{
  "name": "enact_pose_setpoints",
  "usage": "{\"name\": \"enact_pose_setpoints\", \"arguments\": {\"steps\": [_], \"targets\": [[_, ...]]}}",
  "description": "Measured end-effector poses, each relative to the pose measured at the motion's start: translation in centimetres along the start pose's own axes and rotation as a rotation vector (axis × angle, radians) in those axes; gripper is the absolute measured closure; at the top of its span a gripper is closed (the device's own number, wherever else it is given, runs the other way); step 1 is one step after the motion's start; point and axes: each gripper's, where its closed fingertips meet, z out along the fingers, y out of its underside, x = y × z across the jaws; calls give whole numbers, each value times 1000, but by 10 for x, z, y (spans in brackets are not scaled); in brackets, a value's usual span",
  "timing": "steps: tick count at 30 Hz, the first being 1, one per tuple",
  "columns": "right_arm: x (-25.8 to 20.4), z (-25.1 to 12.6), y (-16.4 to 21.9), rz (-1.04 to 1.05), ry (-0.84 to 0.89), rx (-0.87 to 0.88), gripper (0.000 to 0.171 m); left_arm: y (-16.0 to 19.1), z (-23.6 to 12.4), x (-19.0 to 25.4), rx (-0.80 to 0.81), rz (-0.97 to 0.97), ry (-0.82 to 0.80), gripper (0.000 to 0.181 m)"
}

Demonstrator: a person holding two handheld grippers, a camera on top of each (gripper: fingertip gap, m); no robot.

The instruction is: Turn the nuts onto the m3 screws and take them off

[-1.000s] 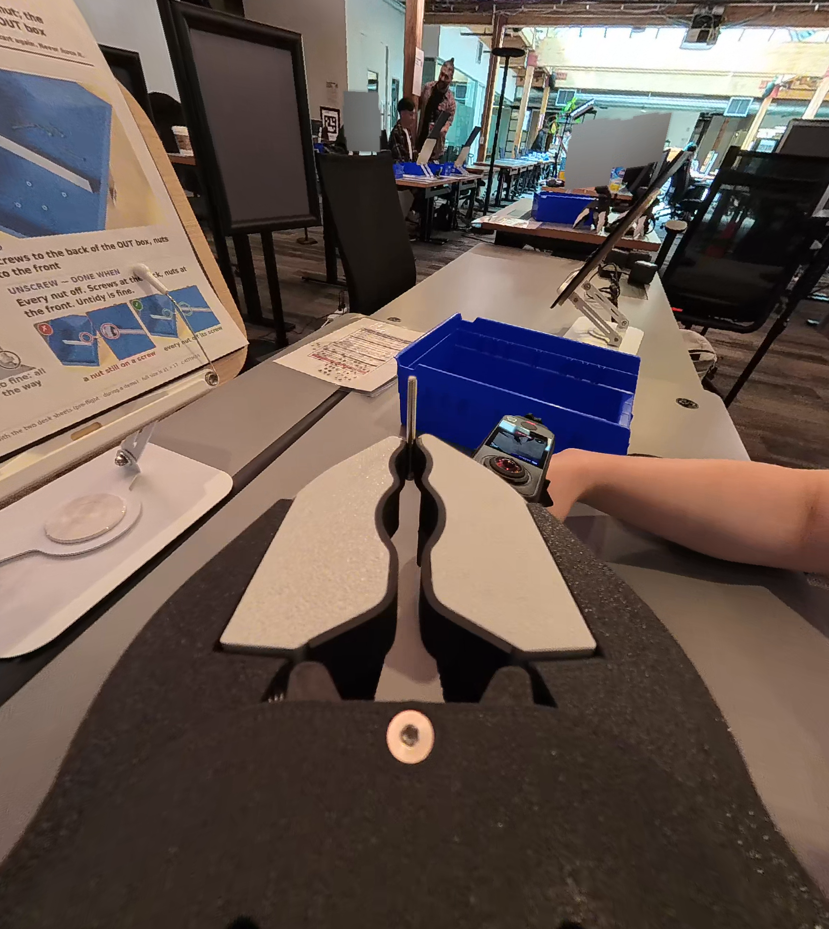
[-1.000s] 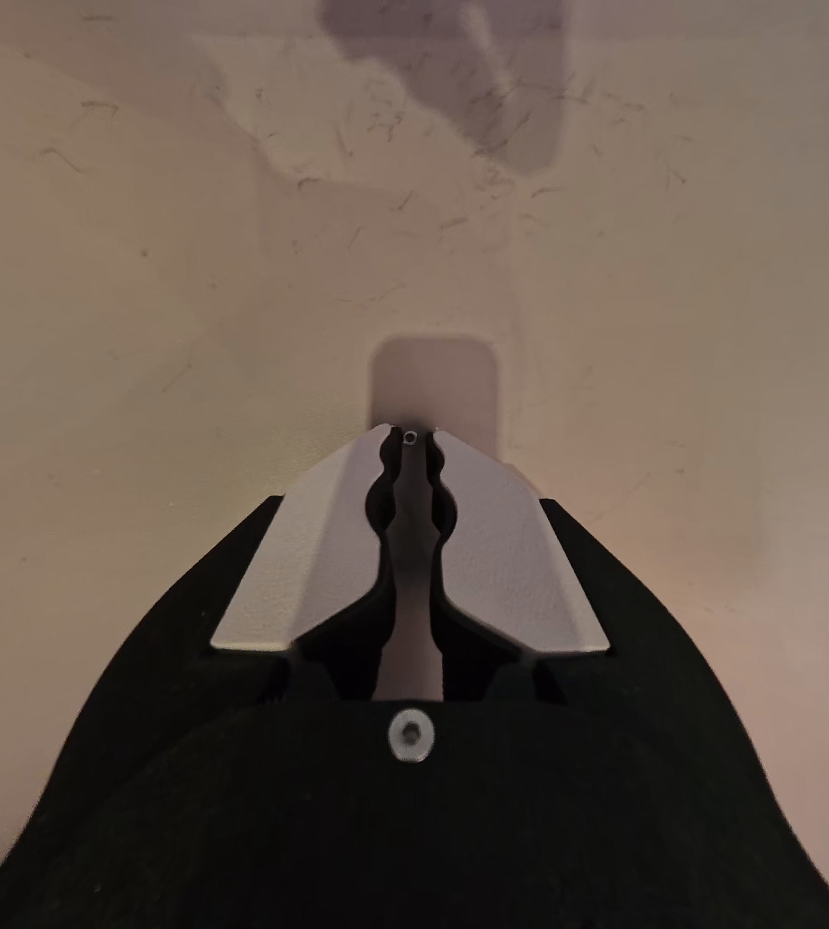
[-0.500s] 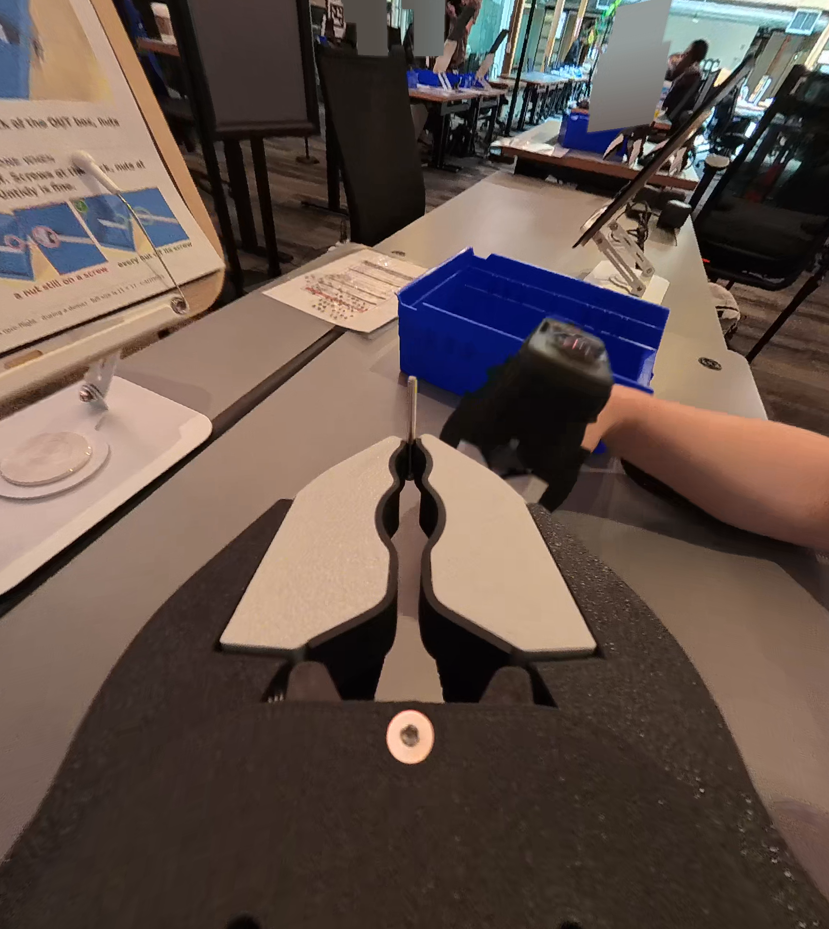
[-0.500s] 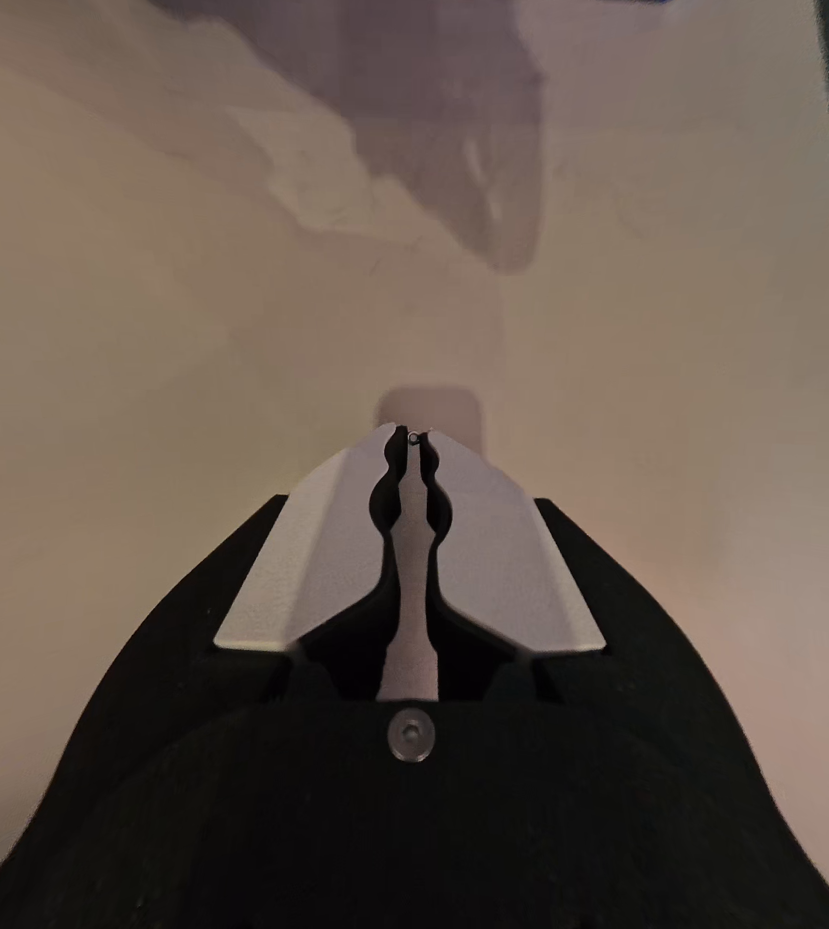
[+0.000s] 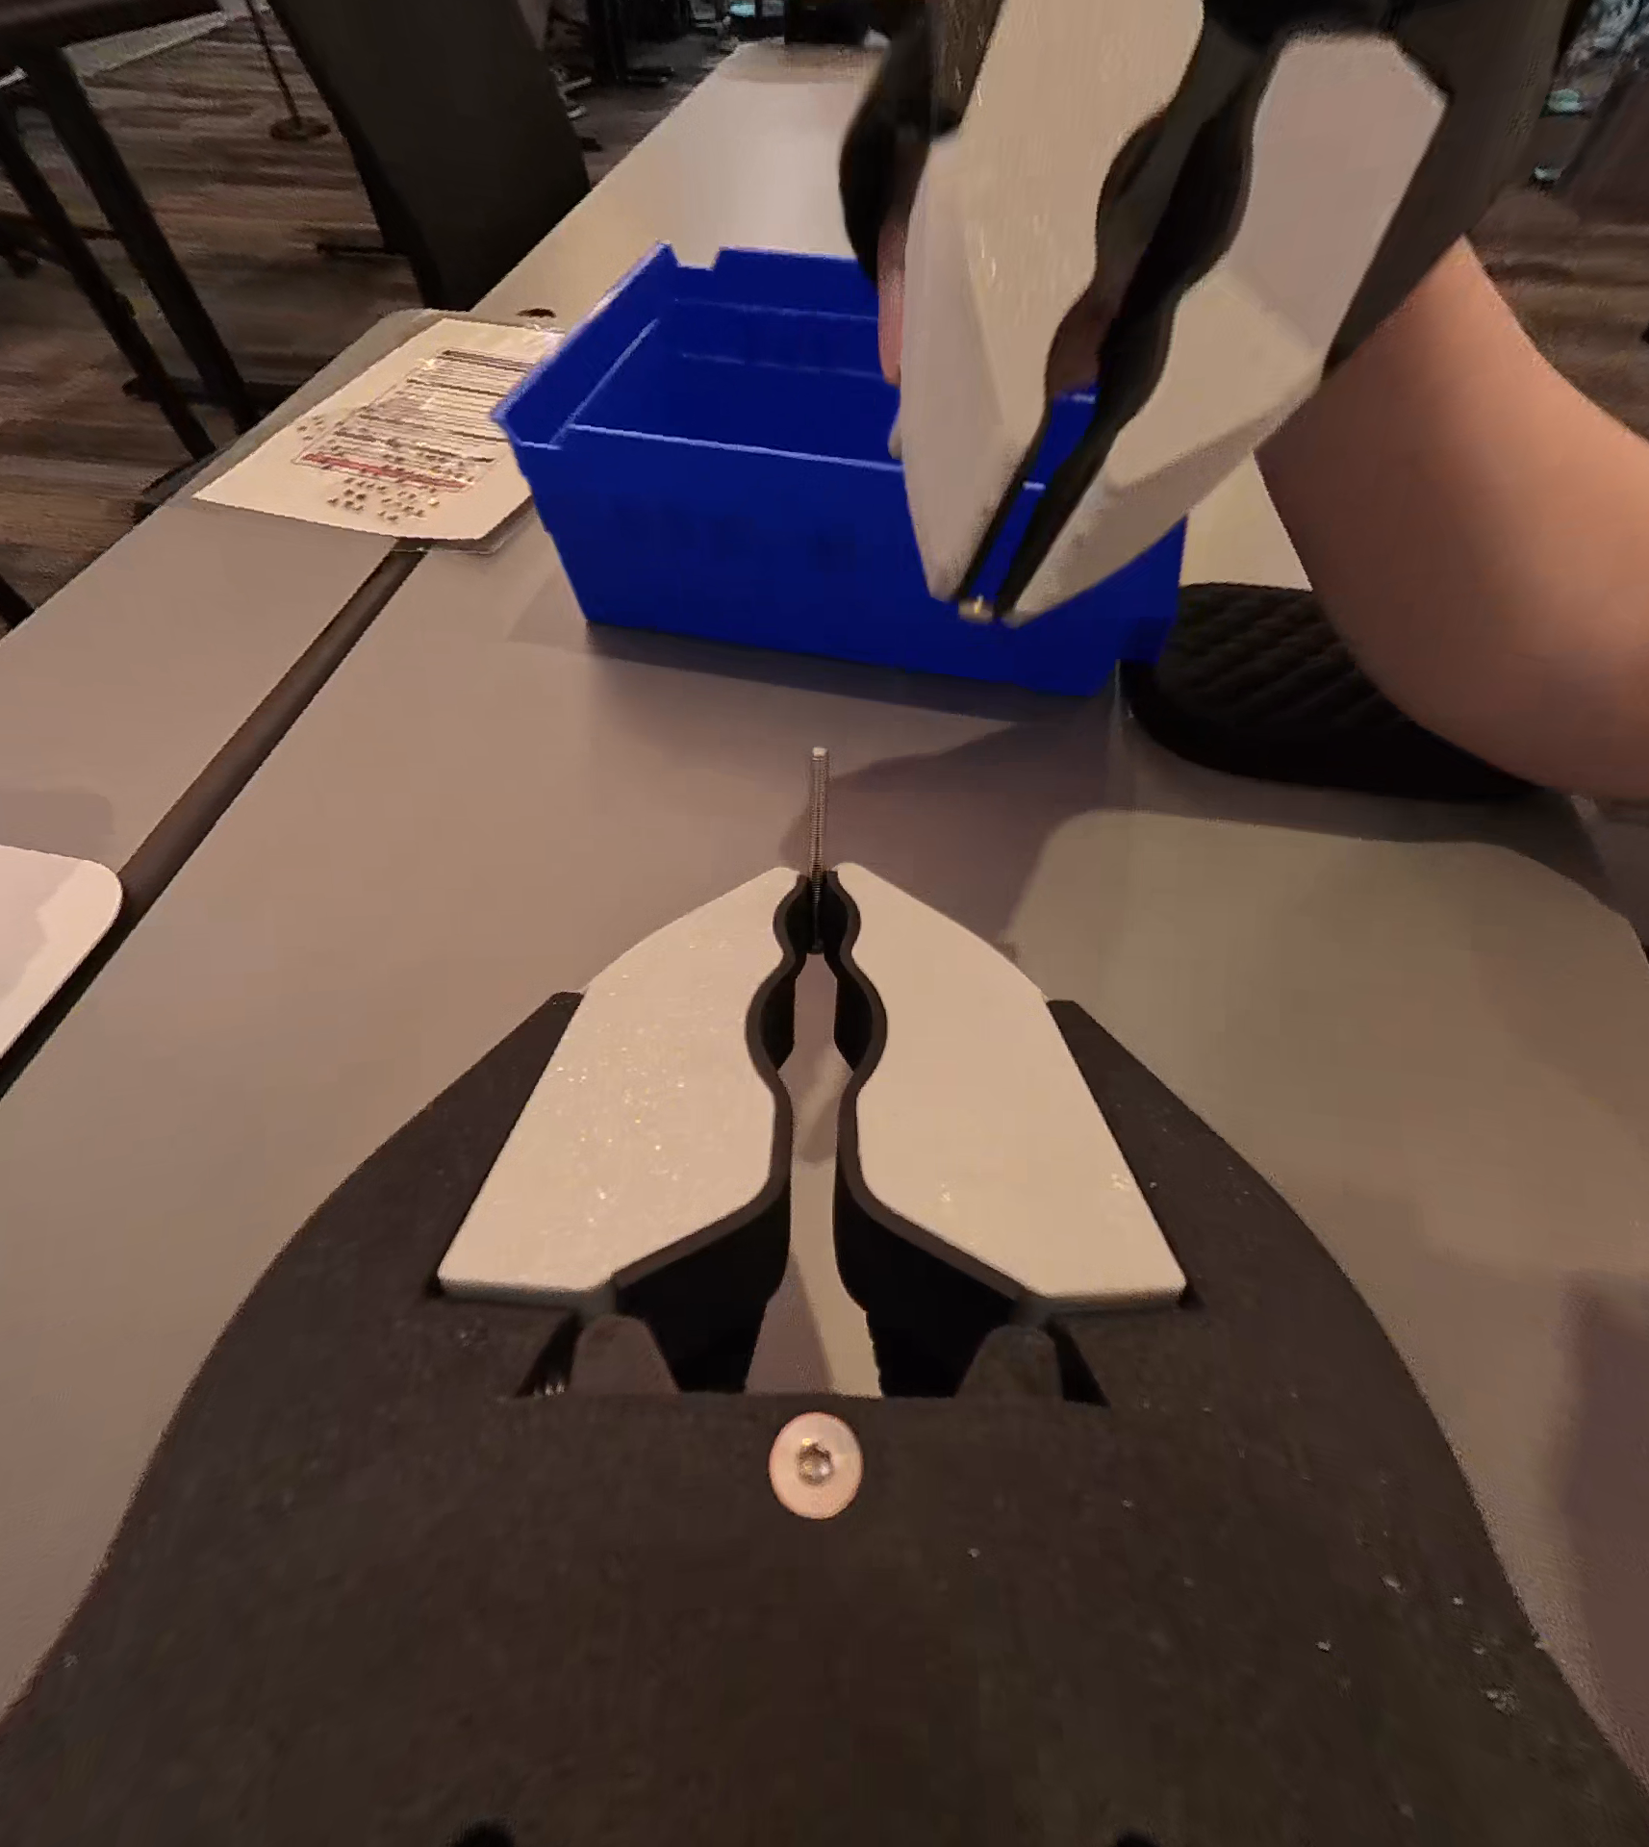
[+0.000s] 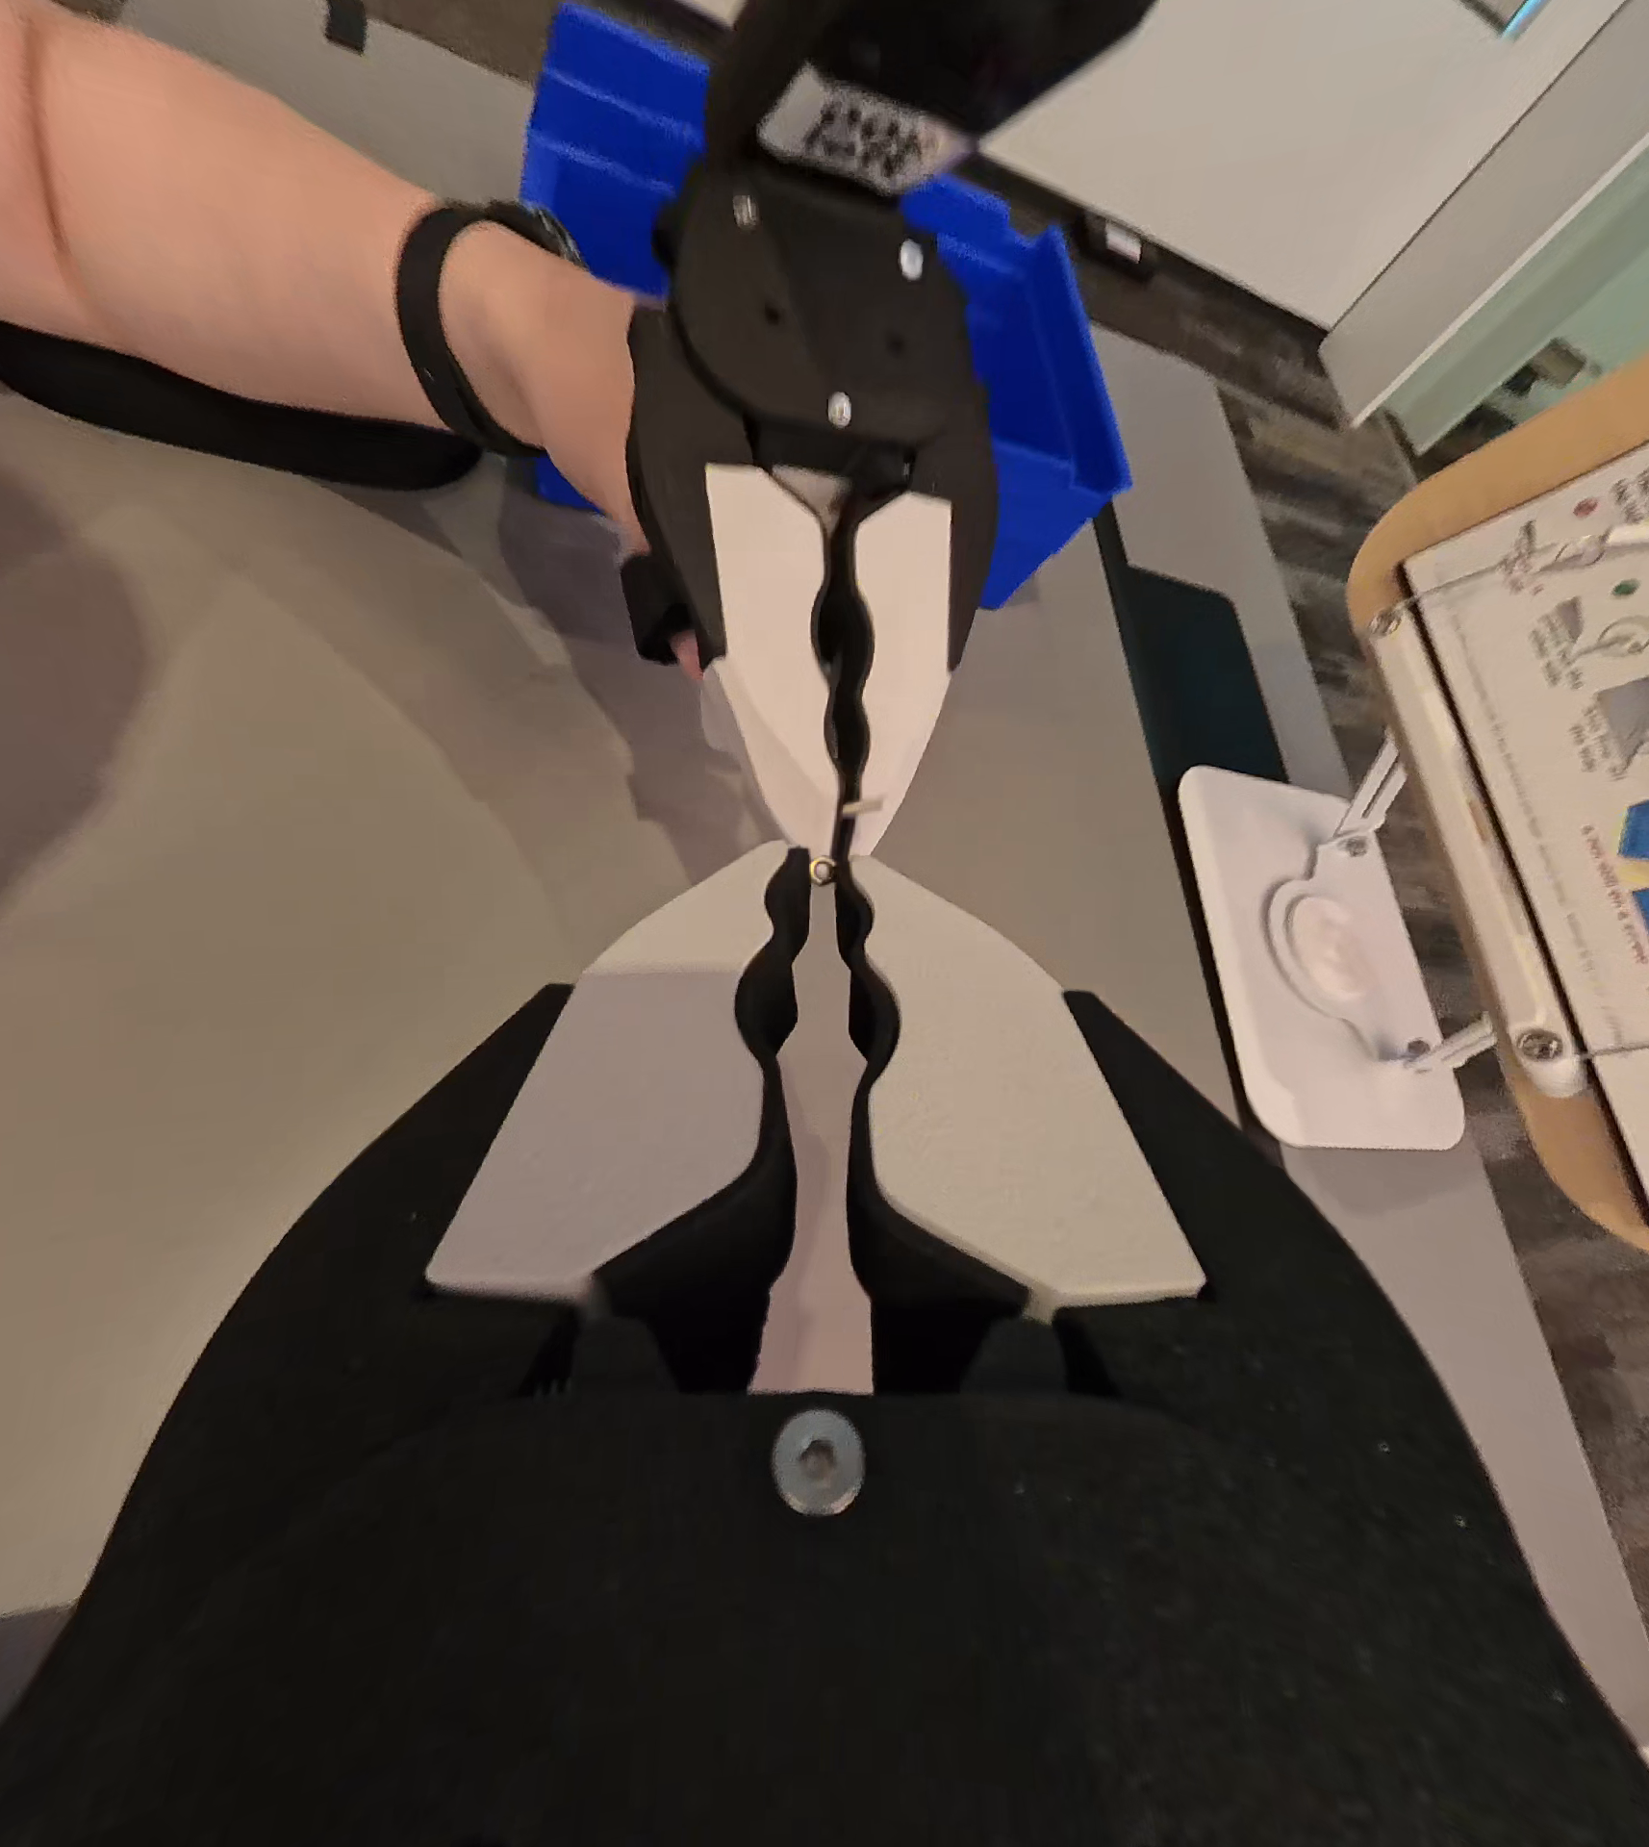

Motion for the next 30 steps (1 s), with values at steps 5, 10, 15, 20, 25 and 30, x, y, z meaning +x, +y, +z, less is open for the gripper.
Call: {"name": "enact_pose_setpoints", "arguments": {"steps": [5,10,15,20,25,30], "targets": [[-5,1,0,-80,10,-21,166,3,7,14,-37,80,28,180],[-10,11,4,-117,-9,-45,166,4,9,21,-71,171,13,179],[-12,11,2,-129,-17,-35,166,6,9,21,-92,226,-7,179],[-14,12,4,-144,-21,-52,166,5,9,23,-88,238,-6,179],[-13,12,5,-149,-15,-61,166,4,8,22,-88,240,-10,179],[-14,14,5,-159,-17,-67,166,3,8,23,-87,247,-11,179]]}}
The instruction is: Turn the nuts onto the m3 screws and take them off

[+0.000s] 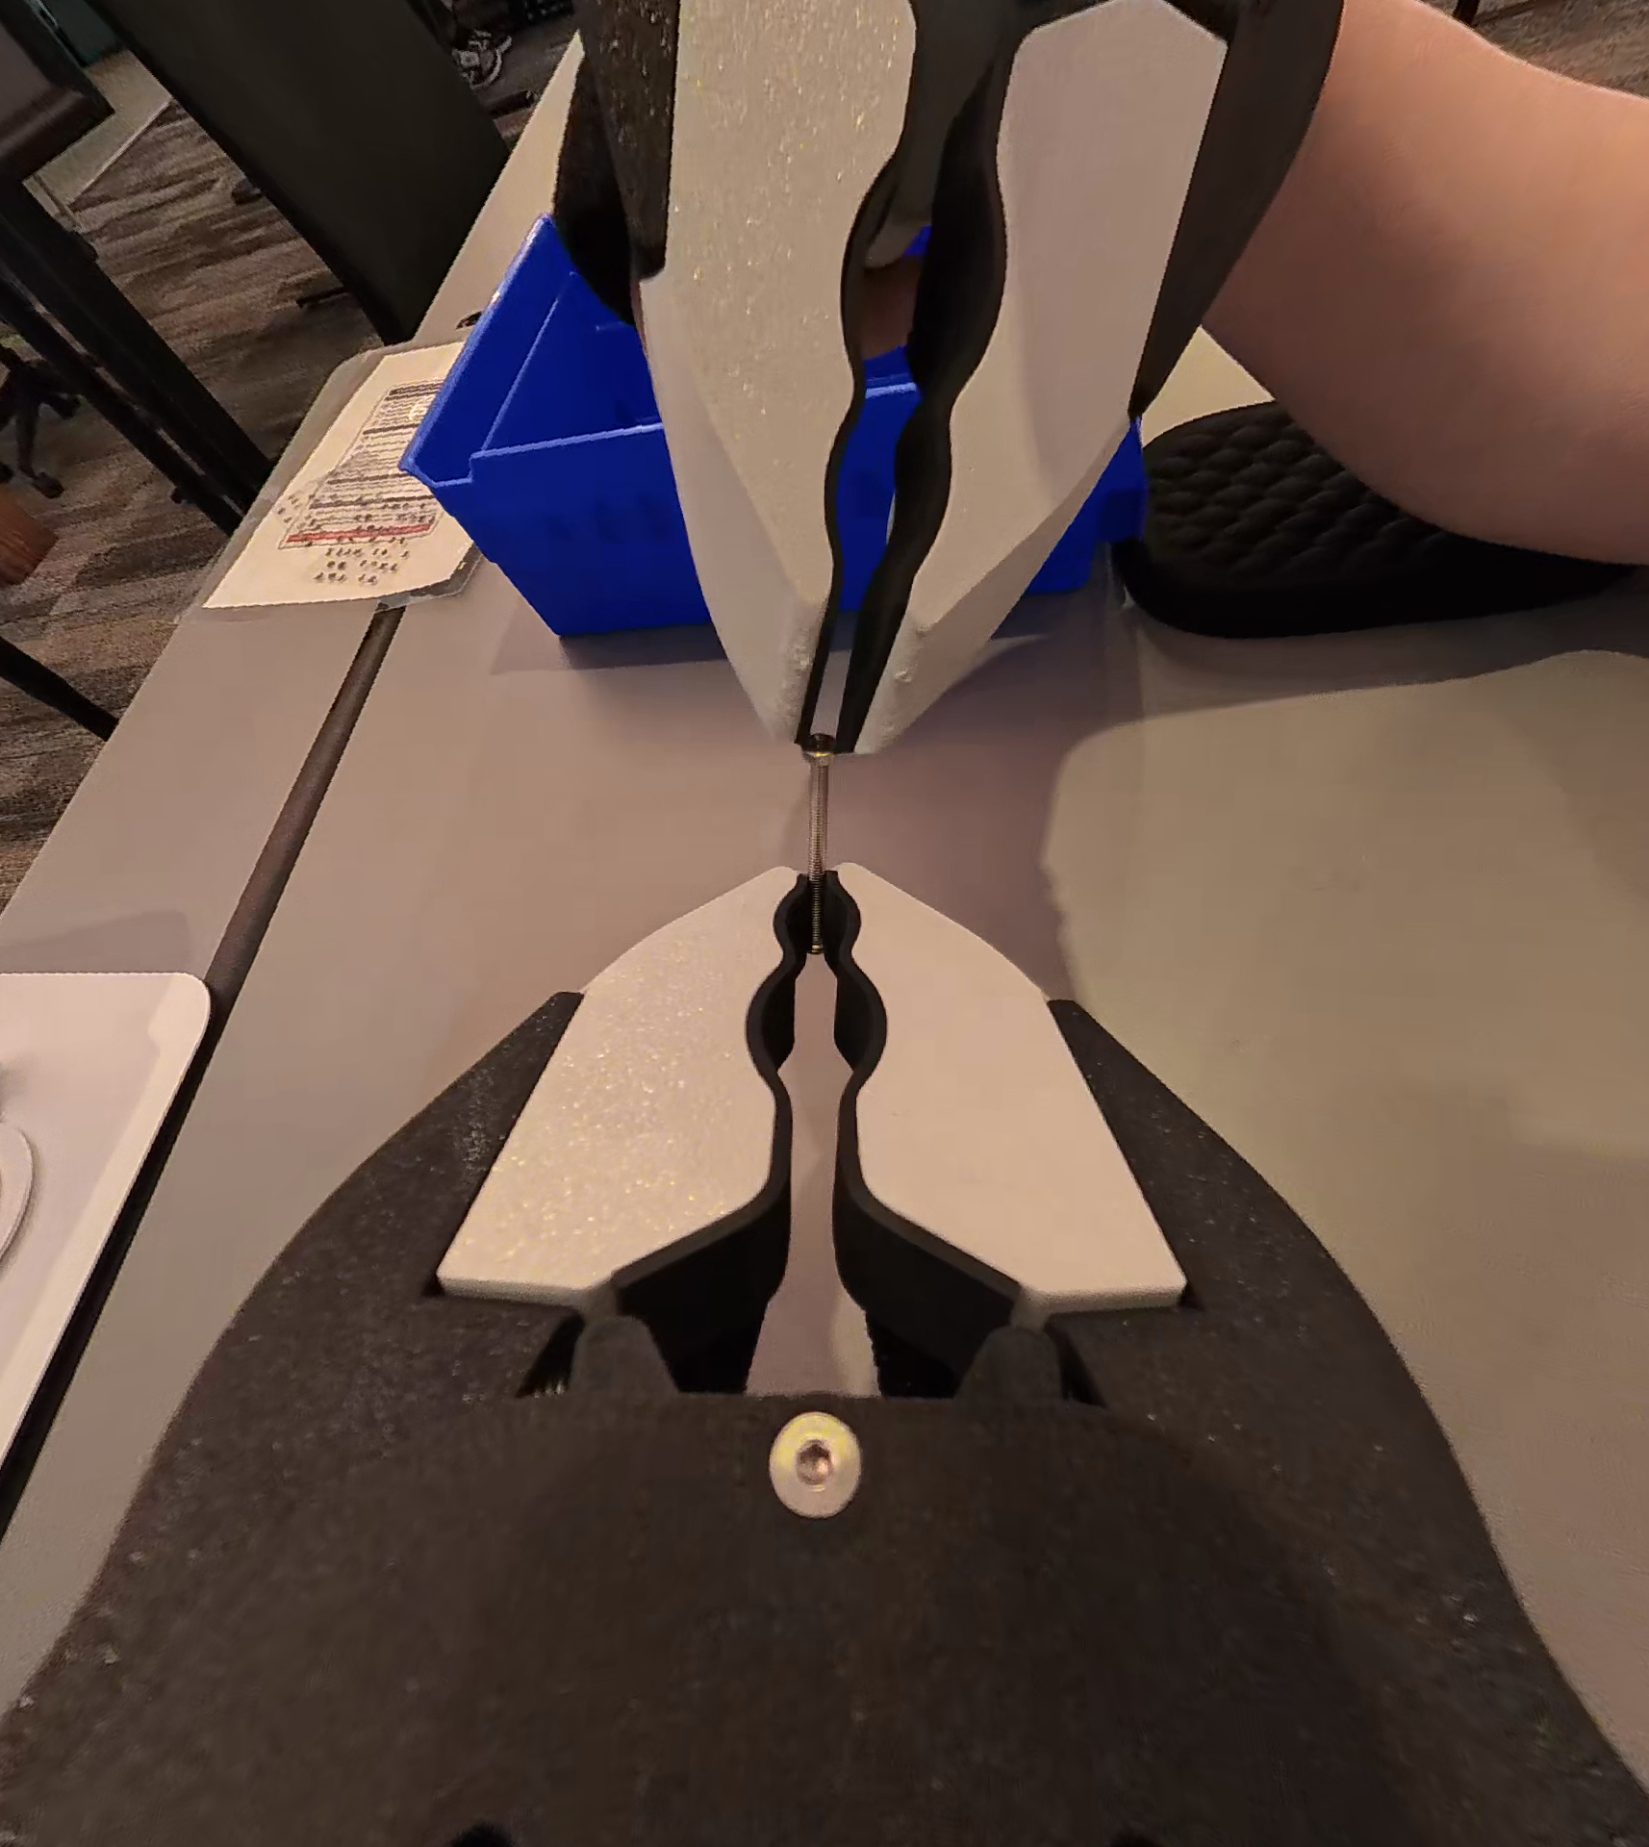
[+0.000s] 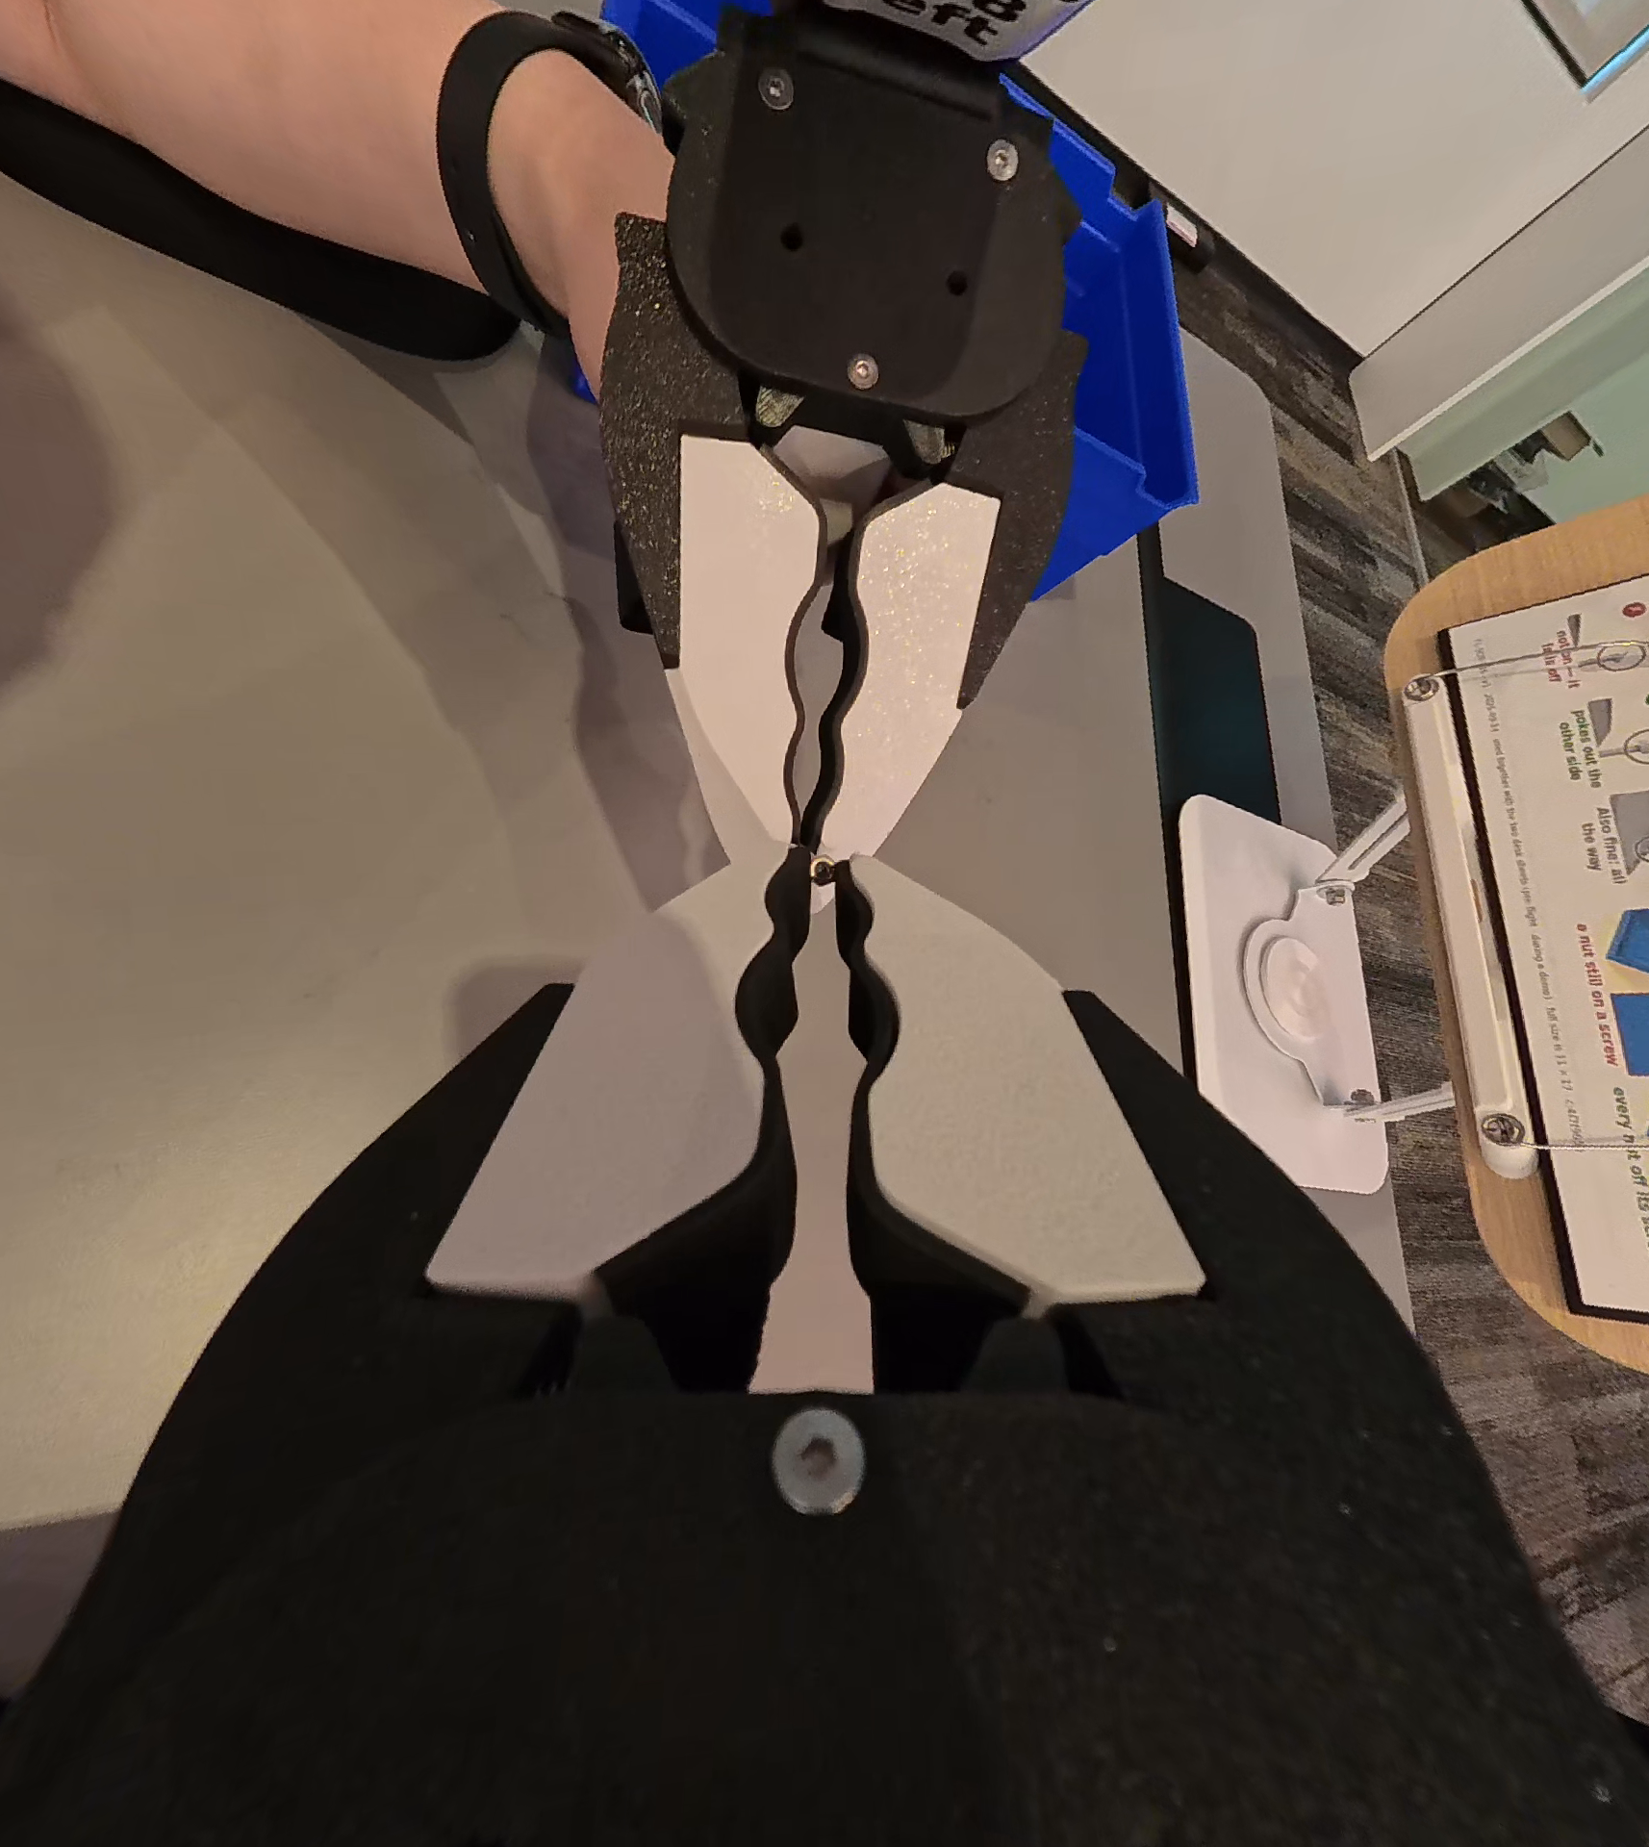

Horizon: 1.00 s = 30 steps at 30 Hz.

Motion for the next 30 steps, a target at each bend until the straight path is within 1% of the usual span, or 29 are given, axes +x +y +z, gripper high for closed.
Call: {"name": "enact_pose_setpoints", "arguments": {"steps": [7,12,19,22,25,30], "targets": [[-1,-3,-3,-2,-7,26,166,-4,-1,3,28,-10,25,179],[-3,-8,-12,-6,-17,87,166,-14,-6,9,103,-34,87,179],[-9,-14,-24,-15,-48,148,166,-23,-12,19,173,-16,162,179],[-6,-11,-20,-12,-29,115,166,-19,-11,15,144,-19,132,179],[1,-6,-12,23,2,69,166,-12,-7,4,84,-35,59,179],[14,3,0,178,16,48,166,-1,-4,-13,11,-75,-56,179]]}}
